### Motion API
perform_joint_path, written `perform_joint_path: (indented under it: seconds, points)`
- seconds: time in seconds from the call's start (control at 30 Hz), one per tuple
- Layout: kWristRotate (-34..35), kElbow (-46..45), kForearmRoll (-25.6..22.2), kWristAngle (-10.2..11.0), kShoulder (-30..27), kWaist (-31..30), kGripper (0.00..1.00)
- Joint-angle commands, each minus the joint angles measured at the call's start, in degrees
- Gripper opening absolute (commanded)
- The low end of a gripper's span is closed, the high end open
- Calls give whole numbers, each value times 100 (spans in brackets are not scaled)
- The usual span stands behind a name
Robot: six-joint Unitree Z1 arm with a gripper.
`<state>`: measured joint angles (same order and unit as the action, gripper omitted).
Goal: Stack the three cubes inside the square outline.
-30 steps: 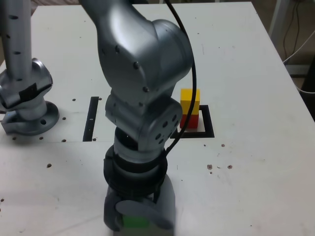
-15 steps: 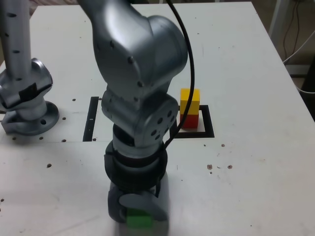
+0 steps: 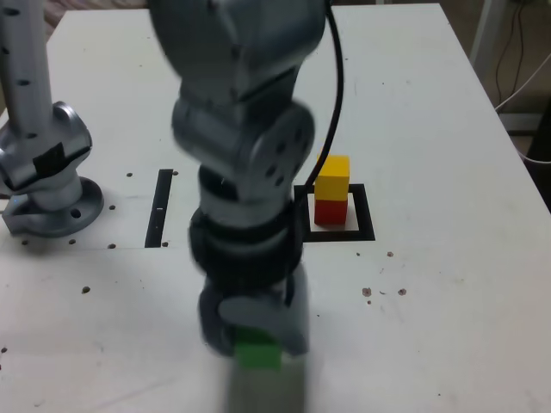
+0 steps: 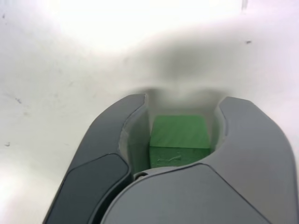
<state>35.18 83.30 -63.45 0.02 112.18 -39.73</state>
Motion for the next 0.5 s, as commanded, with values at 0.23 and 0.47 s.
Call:
perform_joint_path:
  seconds: [0.23, 0.47]
  points:
    - [-2278, 1013, -1488, 19, -528, 1428, 14]
    - [-3123, 1250, -1858, 94, -572, 2486, 14]
